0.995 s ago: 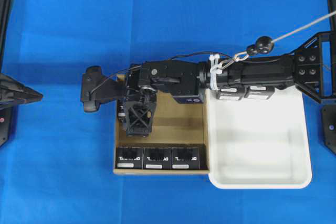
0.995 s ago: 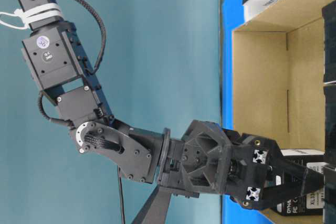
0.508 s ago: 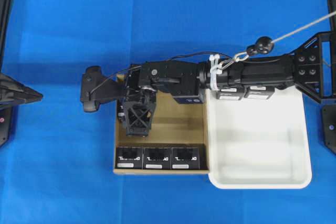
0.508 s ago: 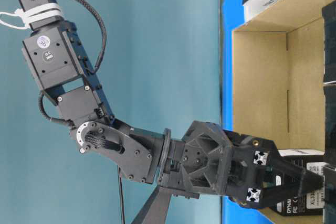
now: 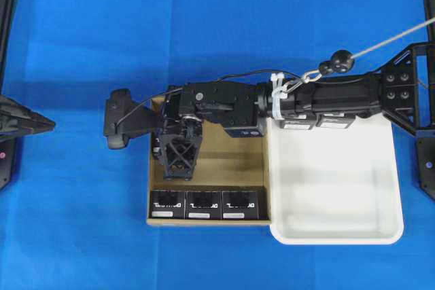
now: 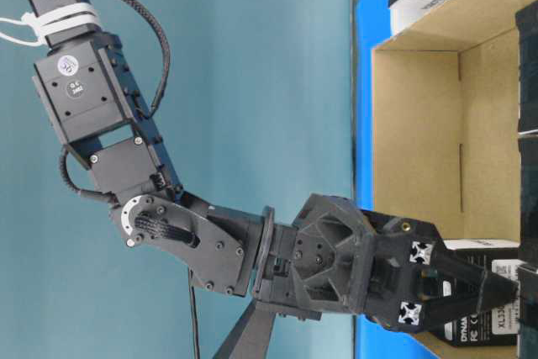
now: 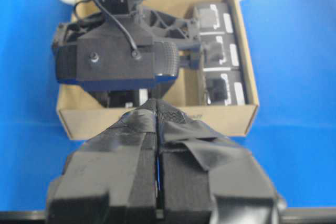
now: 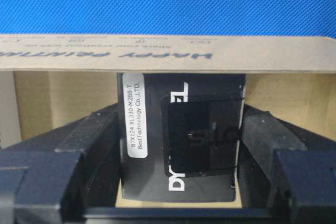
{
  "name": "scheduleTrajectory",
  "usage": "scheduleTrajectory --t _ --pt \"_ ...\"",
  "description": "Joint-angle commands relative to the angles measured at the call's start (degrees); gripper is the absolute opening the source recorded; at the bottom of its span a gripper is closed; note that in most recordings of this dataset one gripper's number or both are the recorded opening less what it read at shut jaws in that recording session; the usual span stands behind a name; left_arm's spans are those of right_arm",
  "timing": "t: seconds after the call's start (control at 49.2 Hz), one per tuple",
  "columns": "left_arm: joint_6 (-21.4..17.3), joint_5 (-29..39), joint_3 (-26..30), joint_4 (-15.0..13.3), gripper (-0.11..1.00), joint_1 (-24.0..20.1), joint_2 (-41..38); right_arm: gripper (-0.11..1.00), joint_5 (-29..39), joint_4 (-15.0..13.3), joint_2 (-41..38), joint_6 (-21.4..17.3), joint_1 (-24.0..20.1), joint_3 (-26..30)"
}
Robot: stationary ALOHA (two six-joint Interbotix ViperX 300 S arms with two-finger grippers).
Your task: Pick the box from inside the cardboard box.
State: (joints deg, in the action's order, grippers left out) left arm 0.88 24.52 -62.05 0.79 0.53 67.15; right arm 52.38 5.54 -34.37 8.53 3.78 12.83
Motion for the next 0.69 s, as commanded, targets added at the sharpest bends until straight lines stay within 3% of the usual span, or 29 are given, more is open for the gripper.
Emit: scheduleTrajectory --t 0.0,0.67 --pt "0.0 -0.4 1.7 0.2 -0.07 0.1 -0.4 0.61 1.1 0.4 1.8 -0.2 0.0 0.9" --pt "-0.1 -0.3 1.7 0.2 -0.07 0.1 -0.4 0.61 25.4 1.4 18.1 -0.1 4.0 13.4"
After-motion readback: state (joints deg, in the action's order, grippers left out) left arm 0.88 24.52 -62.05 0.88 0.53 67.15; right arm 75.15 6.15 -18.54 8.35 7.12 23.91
